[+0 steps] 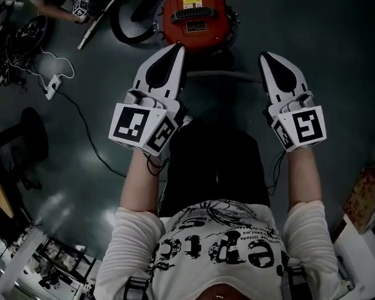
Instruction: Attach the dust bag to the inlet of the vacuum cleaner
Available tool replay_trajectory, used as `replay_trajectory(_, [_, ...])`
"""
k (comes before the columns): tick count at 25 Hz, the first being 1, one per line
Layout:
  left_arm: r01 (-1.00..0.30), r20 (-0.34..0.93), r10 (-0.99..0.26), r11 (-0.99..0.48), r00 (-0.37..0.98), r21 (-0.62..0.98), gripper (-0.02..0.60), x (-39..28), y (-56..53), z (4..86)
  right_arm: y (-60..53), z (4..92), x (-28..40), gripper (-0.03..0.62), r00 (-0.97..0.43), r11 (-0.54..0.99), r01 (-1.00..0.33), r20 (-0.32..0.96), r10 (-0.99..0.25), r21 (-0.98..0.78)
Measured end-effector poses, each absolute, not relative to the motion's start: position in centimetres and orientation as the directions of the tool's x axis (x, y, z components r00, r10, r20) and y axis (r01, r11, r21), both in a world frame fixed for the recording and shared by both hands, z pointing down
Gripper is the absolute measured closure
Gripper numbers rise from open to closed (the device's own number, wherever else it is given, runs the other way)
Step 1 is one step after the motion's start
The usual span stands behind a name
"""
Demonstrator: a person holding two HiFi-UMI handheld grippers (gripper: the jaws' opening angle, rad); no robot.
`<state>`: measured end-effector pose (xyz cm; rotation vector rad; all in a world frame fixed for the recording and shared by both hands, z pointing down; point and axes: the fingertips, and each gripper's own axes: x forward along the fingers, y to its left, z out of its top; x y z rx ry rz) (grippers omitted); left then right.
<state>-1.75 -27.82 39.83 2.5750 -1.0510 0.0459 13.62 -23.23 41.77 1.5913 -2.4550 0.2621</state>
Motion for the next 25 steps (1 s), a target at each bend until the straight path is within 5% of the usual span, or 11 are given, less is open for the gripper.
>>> replay_trajectory(15, [-0.732,0.165,-0.718,-0.633,0.677,0.252,0.580,-2.5,-18.3,5.2,-14.9,6.1,12.7,0.592,-0.375,0.371,-0.927,0.236,-0.897,-0.060])
replay_trajectory(25, [-0.756,0.106,-0.753,-0.624,0.650,0.200,0.580,-4.8,-12.8,-1.3,-10.9,-1.7,12.8,0.592,-0.315,0.317,-0.948,0.164,-0.935,-0.018])
